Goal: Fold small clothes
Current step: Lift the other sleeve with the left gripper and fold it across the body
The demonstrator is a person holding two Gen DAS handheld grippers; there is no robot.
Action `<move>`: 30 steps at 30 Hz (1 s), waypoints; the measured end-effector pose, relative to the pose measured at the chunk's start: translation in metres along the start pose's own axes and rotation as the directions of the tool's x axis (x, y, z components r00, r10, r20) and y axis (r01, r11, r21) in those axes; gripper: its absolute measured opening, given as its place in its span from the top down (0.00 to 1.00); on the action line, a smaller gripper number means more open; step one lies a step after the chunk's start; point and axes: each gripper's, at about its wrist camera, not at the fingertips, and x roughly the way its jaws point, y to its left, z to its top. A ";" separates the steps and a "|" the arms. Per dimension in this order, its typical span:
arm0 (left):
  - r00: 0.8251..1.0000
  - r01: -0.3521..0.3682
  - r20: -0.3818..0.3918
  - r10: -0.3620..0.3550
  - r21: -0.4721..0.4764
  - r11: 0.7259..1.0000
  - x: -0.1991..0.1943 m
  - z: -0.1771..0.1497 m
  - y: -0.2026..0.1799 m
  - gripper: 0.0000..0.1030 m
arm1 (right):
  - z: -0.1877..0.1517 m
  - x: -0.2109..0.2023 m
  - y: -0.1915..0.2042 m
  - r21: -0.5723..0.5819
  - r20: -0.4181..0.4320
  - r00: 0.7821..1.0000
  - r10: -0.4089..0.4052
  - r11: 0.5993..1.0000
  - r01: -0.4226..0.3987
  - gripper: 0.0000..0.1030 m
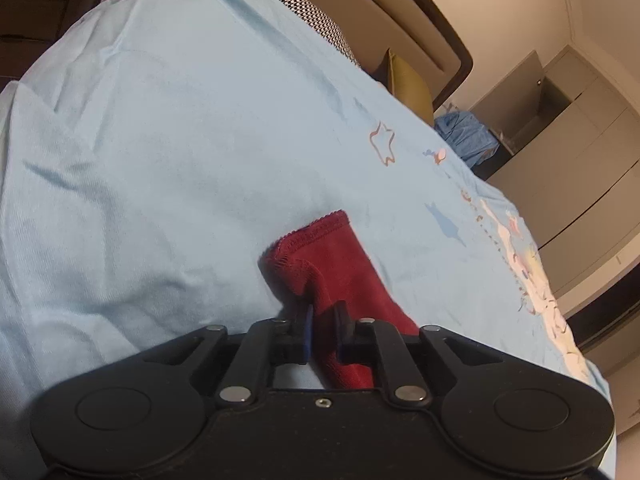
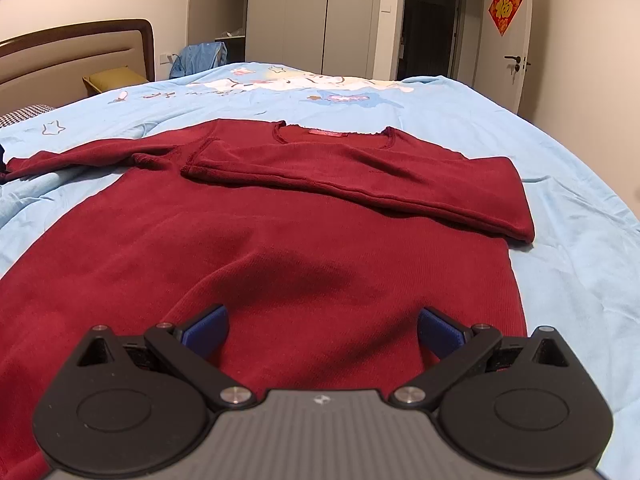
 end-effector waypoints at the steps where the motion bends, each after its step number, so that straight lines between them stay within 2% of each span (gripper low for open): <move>1: 1.000 0.010 0.016 -0.011 0.013 1.000 -0.004 0.000 -0.002 0.94 | 0.000 0.000 -0.001 0.000 -0.001 1.000 0.001 1.000 -0.001 0.00; 5: 0.994 0.052 0.088 -0.058 0.073 0.996 -0.027 0.002 -0.016 0.95 | -0.001 -0.002 -0.002 0.006 -0.004 1.000 0.003 1.000 -0.003 0.00; 8: 0.981 0.097 0.158 -0.116 0.122 0.988 -0.053 0.006 -0.025 0.95 | -0.001 -0.004 -0.002 0.011 -0.006 1.000 0.008 1.000 -0.008 0.00; 10: 0.973 0.102 0.188 -0.136 0.179 0.978 -0.070 0.004 -0.031 0.95 | -0.001 -0.005 -0.003 0.015 -0.003 1.000 0.015 1.000 -0.015 0.00; 14: 0.968 0.081 0.209 -0.137 0.257 0.963 -0.086 -0.002 -0.036 0.95 | -0.002 -0.008 -0.005 0.031 -0.003 1.000 0.025 0.999 -0.025 0.00; 17: 0.971 0.077 0.199 -0.131 0.261 0.962 -0.087 -0.003 -0.042 0.95 | -0.002 -0.013 -0.007 0.037 0.004 1.000 0.031 0.999 -0.031 0.00; 20: 0.962 0.103 0.212 -0.169 0.291 0.951 -0.096 -0.003 -0.059 0.95 | -0.002 -0.018 -0.010 0.044 0.014 1.000 0.028 0.999 -0.028 0.00; 22: 0.951 0.139 0.215 -0.221 0.342 0.929 -0.103 -0.005 -0.080 0.95 | -0.002 -0.022 -0.015 0.055 0.021 0.999 0.024 0.998 -0.025 0.00; 25: 0.926 0.204 0.201 -0.319 0.443 0.873 -0.118 -0.017 -0.121 0.95 | -0.003 -0.025 -0.020 0.074 0.027 0.999 0.016 0.997 -0.018 0.00; 30: 0.867 0.309 0.141 -0.479 0.602 0.736 -0.147 -0.060 -0.194 0.95 | -0.005 -0.030 -0.031 0.099 0.032 0.999 0.004 0.995 -0.007 0.00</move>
